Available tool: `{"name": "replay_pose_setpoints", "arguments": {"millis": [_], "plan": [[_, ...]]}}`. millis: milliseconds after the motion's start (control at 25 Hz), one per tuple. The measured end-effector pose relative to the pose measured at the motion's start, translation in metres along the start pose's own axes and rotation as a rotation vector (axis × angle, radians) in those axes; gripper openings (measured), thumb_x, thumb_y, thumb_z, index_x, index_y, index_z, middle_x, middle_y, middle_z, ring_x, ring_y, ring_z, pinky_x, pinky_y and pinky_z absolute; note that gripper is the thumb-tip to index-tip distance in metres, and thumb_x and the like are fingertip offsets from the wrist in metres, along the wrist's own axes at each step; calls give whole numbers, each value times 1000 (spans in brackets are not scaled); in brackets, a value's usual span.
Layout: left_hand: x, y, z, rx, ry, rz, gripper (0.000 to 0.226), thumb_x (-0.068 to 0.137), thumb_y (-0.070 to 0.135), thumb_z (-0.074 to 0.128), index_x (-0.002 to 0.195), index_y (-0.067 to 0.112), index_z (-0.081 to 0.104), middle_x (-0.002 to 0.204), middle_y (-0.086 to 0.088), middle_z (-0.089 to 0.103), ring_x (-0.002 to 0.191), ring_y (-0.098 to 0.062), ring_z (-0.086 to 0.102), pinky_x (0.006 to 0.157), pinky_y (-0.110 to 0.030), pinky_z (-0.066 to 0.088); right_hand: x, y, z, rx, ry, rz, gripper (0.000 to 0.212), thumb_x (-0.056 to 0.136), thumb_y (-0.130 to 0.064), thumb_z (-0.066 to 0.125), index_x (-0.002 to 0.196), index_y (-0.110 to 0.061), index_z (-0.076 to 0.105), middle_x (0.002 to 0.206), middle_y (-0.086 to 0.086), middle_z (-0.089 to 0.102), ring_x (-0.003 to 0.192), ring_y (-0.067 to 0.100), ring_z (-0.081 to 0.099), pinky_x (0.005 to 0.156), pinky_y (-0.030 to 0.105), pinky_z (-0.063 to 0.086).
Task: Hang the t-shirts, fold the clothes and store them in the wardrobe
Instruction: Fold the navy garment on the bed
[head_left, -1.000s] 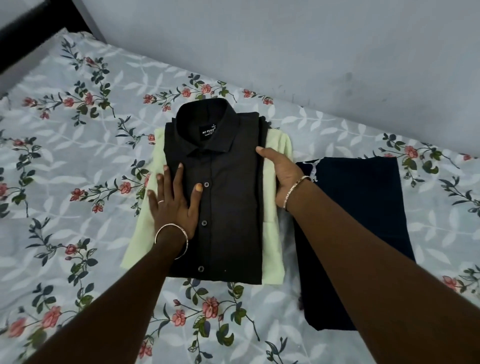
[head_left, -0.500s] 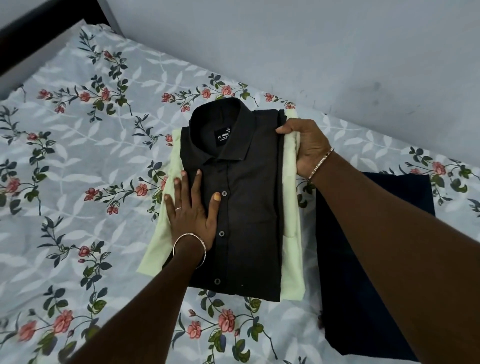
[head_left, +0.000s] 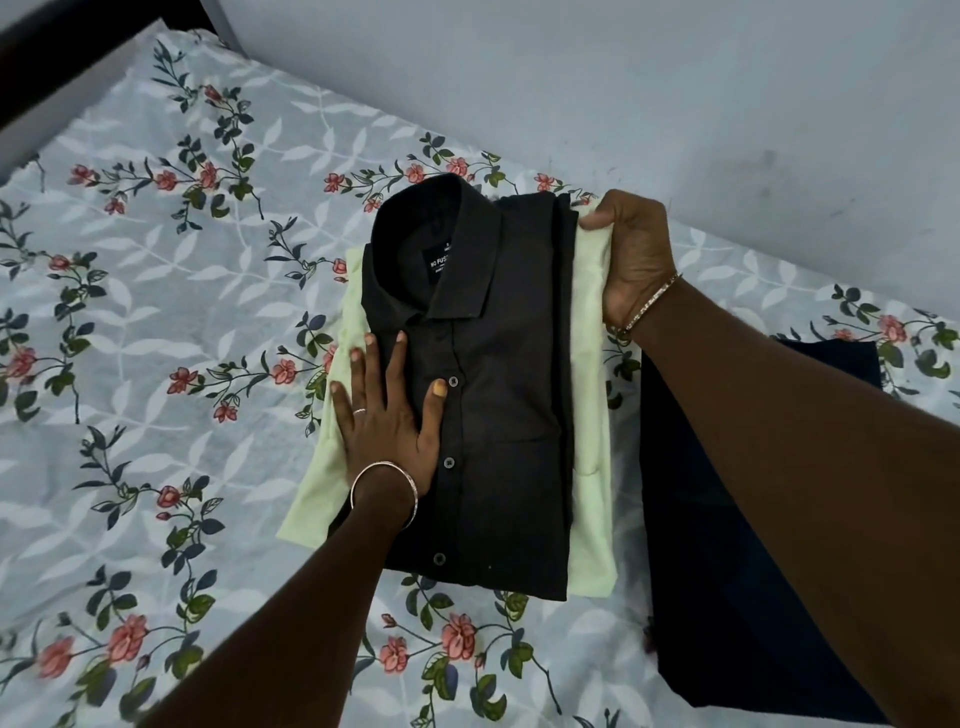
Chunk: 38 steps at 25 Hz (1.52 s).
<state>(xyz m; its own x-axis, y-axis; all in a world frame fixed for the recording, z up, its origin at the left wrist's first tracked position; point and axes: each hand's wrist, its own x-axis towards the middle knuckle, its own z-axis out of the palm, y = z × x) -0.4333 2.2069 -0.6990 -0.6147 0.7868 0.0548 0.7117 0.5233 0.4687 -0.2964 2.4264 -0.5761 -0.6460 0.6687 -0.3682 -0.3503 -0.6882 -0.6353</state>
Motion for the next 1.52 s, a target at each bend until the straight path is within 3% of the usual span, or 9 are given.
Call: {"name": "replay_pose_setpoints", "arguments": {"millis": [160, 240, 320, 400, 520, 640, 720, 1160, 1520], "plan": [[0, 0, 1, 8, 1, 6, 69, 96, 64, 18, 157, 34, 11, 167, 0, 7, 154, -16, -3, 124, -47, -3, 11, -16, 1, 142, 120, -110, 18, 60, -7, 44, 78, -10, 45, 107, 22, 63, 95, 38, 58, 105, 47, 42], [0, -1, 2, 15, -3, 3, 68, 96, 64, 18, 157, 35, 10, 167, 0, 7, 154, -16, -4, 124, -47, -3, 13, -22, -4, 87, 328, -199, 22, 61, -10, 49, 83, -10, 49, 107, 18, 60, 93, 36, 59, 96, 40, 48], [0, -1, 2, 21, -6, 0, 68, 96, 65, 18, 157, 35, 9, 167, 0, 6, 154, -16, -4, 124, -47, -3, 5, -18, -11, -263, 599, -310, 28, 59, -23, 58, 86, -15, 54, 100, 5, 61, 87, 25, 58, 75, 28, 49], [0, -1, 1, 31, -11, 0, 68, 96, 65, 18, 157, 35, 8, 167, 0, 6, 154, -17, -3, 124, -48, -3, -18, 2, -17, -758, 820, -457, 36, 69, -32, 64, 102, -21, 55, 109, -3, 60, 93, 15, 57, 80, 34, 51], [-1, 0, 2, 54, -10, 8, 69, 96, 65, 16, 158, 34, 8, 167, -1, 5, 154, -18, -3, 124, -47, -3, -70, 62, -14, -1294, 591, -771, 50, 81, -30, 63, 128, -16, 55, 131, 2, 57, 120, 16, 53, 106, 41, 41], [0, -1, 2, 85, -19, 7, 70, 96, 65, 14, 158, 34, 7, 167, -2, 4, 154, -19, -2, 123, -49, -2, -112, 140, -13, -1729, 276, -498, 65, 96, -48, 47, 155, -30, 28, 165, -1, 21, 154, 20, 13, 122, 50, 16], [0, 0, 1, 103, -28, 11, 70, 96, 64, 16, 158, 33, 7, 167, -3, 4, 154, -20, -1, 123, -50, -1, -125, 172, -25, -1956, 409, -296, 65, 100, -58, 26, 159, -35, 10, 168, -6, 2, 155, 22, -2, 122, 57, 9], [-35, 6, -38, 256, -169, 4, 64, 103, 53, 20, 159, 24, 11, 164, -11, 18, 152, -27, 14, 124, -46, 1, -140, 169, -26, -1652, 771, -6, 61, 106, -28, 37, 157, 0, 17, 164, 19, 17, 152, 33, 17, 120, 43, 21], [-163, -34, -107, 71, -170, -323, 49, 99, 41, 47, 137, 10, 48, 142, -15, 53, 128, -36, 51, 100, -49, 45, -261, 194, -22, -1765, 638, 183, 60, 100, -20, 49, 155, -10, 27, 141, 20, 53, 123, 42, 55, 97, 45, 46]]}}
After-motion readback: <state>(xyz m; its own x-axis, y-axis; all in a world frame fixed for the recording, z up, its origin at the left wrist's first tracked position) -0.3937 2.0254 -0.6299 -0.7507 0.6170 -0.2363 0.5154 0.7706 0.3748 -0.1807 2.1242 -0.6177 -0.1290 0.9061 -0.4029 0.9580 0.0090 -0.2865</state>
